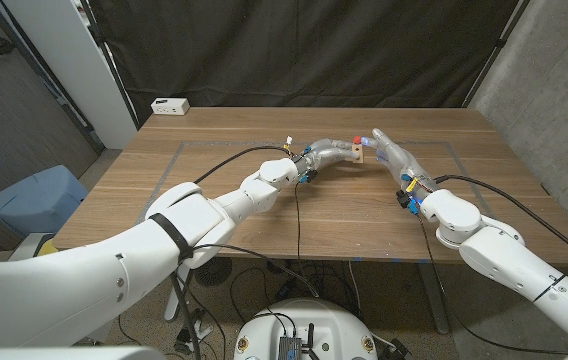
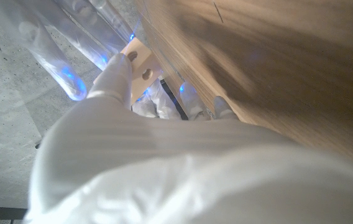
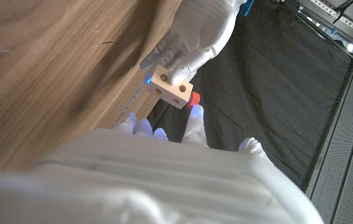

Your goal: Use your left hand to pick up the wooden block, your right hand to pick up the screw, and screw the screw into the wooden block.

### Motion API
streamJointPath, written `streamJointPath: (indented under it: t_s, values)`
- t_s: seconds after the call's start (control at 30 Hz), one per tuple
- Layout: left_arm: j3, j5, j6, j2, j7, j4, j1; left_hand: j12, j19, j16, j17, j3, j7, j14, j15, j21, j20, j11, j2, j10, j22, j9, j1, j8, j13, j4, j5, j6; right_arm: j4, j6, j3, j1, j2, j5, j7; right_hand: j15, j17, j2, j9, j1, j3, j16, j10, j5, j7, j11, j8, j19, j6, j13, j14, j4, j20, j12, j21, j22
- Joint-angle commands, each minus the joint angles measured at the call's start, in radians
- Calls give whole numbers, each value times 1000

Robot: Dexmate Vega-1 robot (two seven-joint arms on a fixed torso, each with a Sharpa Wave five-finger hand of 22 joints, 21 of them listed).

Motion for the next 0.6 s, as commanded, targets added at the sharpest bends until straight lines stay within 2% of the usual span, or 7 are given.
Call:
streamJointPath:
  t_s: [0.03,0.6]
  values:
    - [1,6,-18,6,-7,-18,8,6,8,0,3,43,1,0,-28,10,3,-1,27,7,2,1,-17,6,2,40,8,6,37,25,16,5,11,6,1,-6,1,2,2,-7,8,7,-81,5,2,2,5,5,5,0,-171,-1,-1,4,5,4]
    - [2,14,-21,28,-11,-80,35,6,7,0,3,43,2,0,-27,10,2,-1,26,7,2,1,-19,7,2,41,8,8,83,50,2,35,31,4,21,-7,1,1,2,-8,9,8,-81,5,3,4,3,6,1,0,-169,-1,-2,4,6,4]
